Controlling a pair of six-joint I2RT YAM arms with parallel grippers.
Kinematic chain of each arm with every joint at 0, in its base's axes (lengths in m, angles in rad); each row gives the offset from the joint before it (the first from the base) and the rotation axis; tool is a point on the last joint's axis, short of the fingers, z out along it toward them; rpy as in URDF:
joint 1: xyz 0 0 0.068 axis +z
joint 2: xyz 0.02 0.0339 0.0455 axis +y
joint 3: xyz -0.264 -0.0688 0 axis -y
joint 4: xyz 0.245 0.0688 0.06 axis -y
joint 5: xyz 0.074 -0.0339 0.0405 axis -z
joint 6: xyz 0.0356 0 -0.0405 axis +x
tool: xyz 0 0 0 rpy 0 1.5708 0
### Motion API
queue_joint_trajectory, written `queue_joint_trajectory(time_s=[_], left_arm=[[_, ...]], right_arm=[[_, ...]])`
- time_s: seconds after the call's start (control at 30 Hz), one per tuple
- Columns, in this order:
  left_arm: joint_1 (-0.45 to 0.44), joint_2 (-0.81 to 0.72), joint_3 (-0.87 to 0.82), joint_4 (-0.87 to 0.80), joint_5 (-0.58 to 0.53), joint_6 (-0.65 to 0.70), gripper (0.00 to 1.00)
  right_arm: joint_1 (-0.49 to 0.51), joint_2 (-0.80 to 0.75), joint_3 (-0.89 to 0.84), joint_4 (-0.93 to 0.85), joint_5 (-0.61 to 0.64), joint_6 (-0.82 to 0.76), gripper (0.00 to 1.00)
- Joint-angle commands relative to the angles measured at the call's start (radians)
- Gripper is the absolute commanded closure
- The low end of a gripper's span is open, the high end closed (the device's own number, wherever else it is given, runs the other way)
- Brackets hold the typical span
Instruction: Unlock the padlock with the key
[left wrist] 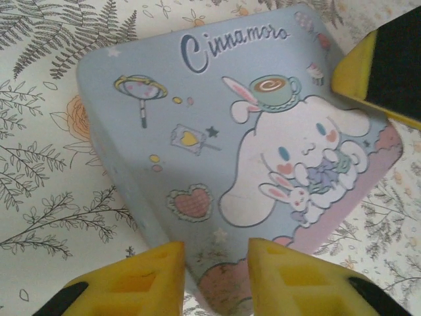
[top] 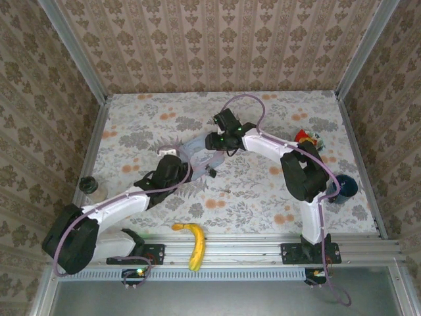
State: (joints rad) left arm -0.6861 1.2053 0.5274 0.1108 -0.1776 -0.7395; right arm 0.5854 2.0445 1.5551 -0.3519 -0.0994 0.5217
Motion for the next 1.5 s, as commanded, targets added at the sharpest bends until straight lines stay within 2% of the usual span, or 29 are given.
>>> queue_joint_trajectory(time_s=[0.0, 0.23, 0.37, 0.5, 0.63, 0.77, 0.97, 1.07, 1.17, 1.37, 1.47], left_arm=[[0.009, -0.012, -0.004, 0.063, 0.015, -0.011, 0.66], [0.102, 0.059, 0.026, 0.109, 0.126, 0.025, 0.62], [0.149, 0.094, 0.031, 0.142, 0.180, 0.022, 0.63], [0.157, 0.125, 0.027, 0.176, 0.216, 0.018, 0.64], [0.155, 0.155, 0.027, 0.215, 0.246, 0.002, 0.64], [0.156, 0.169, 0.044, 0.214, 0.245, 0.014, 0.64], [0.164, 0.134, 0.033, 0.195, 0.225, 0.008, 0.62], [0.166, 0.070, 0.009, 0.170, 0.201, 0.010, 0.54], [0.169, -0.001, -0.010, 0.133, 0.183, 0.020, 0.39], [0.171, -0.138, -0.049, 0.045, 0.123, 0.041, 0.00], [0.172, -0.185, -0.076, 0.032, 0.104, 0.045, 0.00]], right_arm=[[0.027, -0.009, 0.018, -0.042, -0.049, 0.008, 0.45], [0.025, -0.094, 0.035, -0.144, 0.097, -0.065, 0.34], [0.025, -0.197, -0.052, -0.130, 0.207, -0.074, 0.31], [0.025, -0.306, -0.166, -0.108, 0.276, -0.077, 0.33], [0.035, -0.420, -0.321, -0.092, 0.290, -0.059, 0.40], [0.108, -0.484, -0.420, -0.171, 0.370, -0.040, 0.45], [0.269, -0.466, -0.450, -0.336, 0.476, 0.080, 0.48], [0.325, -0.428, -0.447, -0.360, 0.482, 0.157, 0.48], [0.364, -0.366, -0.412, -0.379, 0.484, 0.227, 0.46], [0.396, -0.210, -0.300, -0.434, 0.523, 0.320, 0.44], [0.398, -0.182, -0.290, -0.405, 0.550, 0.333, 0.44]])
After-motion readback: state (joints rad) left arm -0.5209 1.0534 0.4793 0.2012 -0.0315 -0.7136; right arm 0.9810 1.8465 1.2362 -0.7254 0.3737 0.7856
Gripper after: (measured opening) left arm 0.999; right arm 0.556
